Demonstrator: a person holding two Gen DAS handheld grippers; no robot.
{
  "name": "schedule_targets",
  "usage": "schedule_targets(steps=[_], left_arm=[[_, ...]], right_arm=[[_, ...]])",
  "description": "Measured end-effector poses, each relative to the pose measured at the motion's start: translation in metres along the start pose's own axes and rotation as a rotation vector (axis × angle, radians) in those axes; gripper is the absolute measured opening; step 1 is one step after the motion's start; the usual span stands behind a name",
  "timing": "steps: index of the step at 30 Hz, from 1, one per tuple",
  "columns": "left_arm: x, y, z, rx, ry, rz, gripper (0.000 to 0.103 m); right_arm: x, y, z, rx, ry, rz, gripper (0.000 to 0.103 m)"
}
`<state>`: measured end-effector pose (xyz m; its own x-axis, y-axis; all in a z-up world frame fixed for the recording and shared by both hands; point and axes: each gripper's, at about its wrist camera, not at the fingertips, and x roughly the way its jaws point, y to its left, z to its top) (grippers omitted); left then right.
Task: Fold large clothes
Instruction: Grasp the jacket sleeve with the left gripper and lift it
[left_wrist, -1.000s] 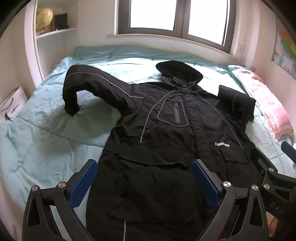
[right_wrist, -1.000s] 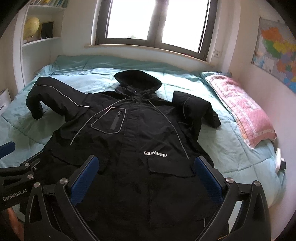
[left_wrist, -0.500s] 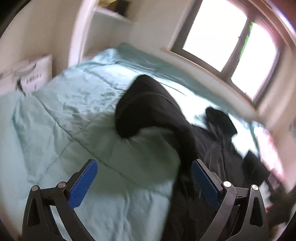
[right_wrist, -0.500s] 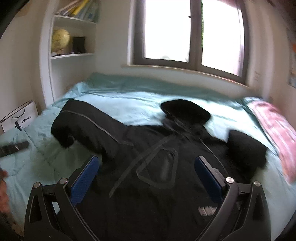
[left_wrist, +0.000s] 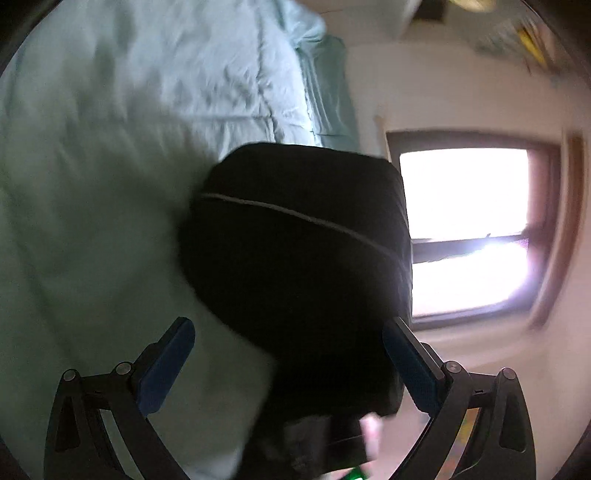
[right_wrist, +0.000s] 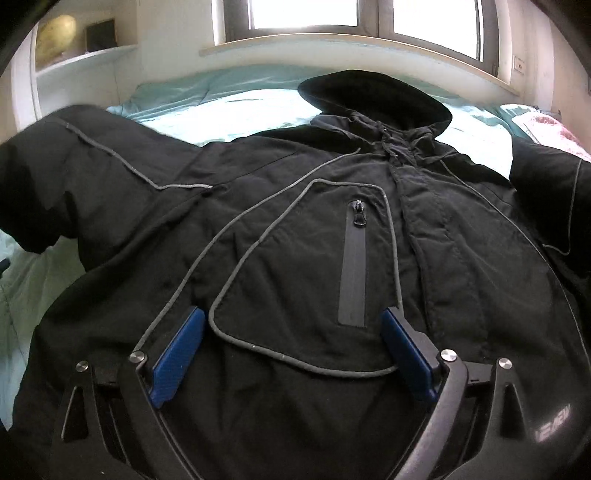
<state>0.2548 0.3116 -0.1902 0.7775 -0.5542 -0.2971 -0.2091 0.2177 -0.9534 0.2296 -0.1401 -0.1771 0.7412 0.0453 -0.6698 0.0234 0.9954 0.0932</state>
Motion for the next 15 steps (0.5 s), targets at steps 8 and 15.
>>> schedule_targets(steps=[8,15], left_arm=[[0.052,0.019,0.004,-0.125,-0.006,-0.071,0.073],[-0.003,-0.061,0.011,0.306,-0.255,0.186,0.022]], right_arm=[[0.003,0.001,0.001,-0.006,0.006,0.006,0.099],[0.005,0.002,0.000,-0.015,0.015,0.001,0.100]])
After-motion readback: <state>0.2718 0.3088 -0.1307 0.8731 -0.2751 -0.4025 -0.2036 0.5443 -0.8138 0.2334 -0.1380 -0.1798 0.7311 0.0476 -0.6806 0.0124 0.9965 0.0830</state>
